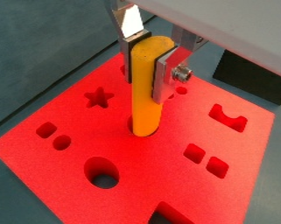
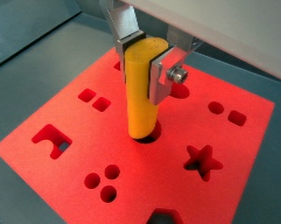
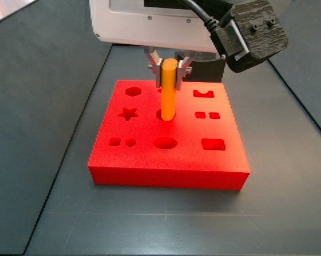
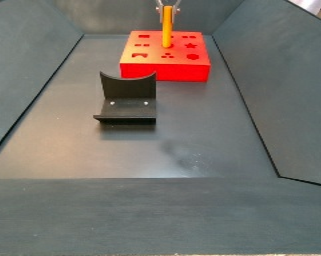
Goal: Pick up the oval object. Move up. Move to above the board. Insert the oval object.
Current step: Insert the oval object.
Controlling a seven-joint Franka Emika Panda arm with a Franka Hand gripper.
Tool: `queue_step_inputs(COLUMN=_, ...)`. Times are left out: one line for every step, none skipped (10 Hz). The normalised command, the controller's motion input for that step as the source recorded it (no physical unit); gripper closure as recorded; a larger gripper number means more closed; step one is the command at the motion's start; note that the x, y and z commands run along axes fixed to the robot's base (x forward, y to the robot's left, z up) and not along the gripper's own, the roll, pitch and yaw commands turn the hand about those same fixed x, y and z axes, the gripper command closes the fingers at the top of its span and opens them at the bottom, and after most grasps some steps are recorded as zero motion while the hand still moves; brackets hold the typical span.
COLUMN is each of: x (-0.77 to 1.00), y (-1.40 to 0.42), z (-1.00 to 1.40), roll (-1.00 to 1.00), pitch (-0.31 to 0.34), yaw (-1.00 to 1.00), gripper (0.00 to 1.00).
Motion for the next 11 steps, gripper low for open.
queue_step_inputs(x=-0.18, y=0.0, z=-0.17, roll=0.0, pitch=-0.034, yaw=0.0, gripper=1.0)
queue_step_inputs(x=-0.19, y=0.0, z=-0.17, roll=0.0, pitch=-0.044, yaw=0.01, gripper=1.0)
queue_step_inputs(x=-0.14, y=0.0, z=-0.3, roll=0.0, pitch=-0.02, yaw=0.13, gripper=1.0)
queue_step_inputs(x=0.0, y=0.0, z=-0.58, roll=0.01, pitch=0.0, yaw=0.21, gripper=1.0)
queue_step_inputs(x=0.1, y=-0.04, z=-0.85, roll=0.22, pitch=0.0, yaw=0.24, gripper=1.0)
queue_step_inputs(x=0.19, y=-0.13, z=-0.93, roll=0.18, pitch=0.0, yaw=0.24, gripper=1.0)
queue_step_inputs(x=0.17, y=-0.25, z=-1.0, roll=0.12, pitch=0.0, yaw=0.27, gripper=1.0)
queue_step_inputs(x=0.18, y=-0.25, z=-1.0, roll=0.11, pitch=0.0, yaw=0.26, gripper=1.0)
queue_step_inputs(x=0.22, y=-0.24, z=-1.0, roll=0.06, pitch=0.01, yaw=0.0, gripper=1.0)
queue_step_inputs(x=0.16, y=-0.12, z=-1.0, roll=0.04, pitch=0.071, yaw=-0.18, gripper=1.0)
queue_step_inputs(x=0.09, y=-0.04, z=-0.88, roll=0.0, pitch=0.147, yaw=-0.31, gripper=1.0)
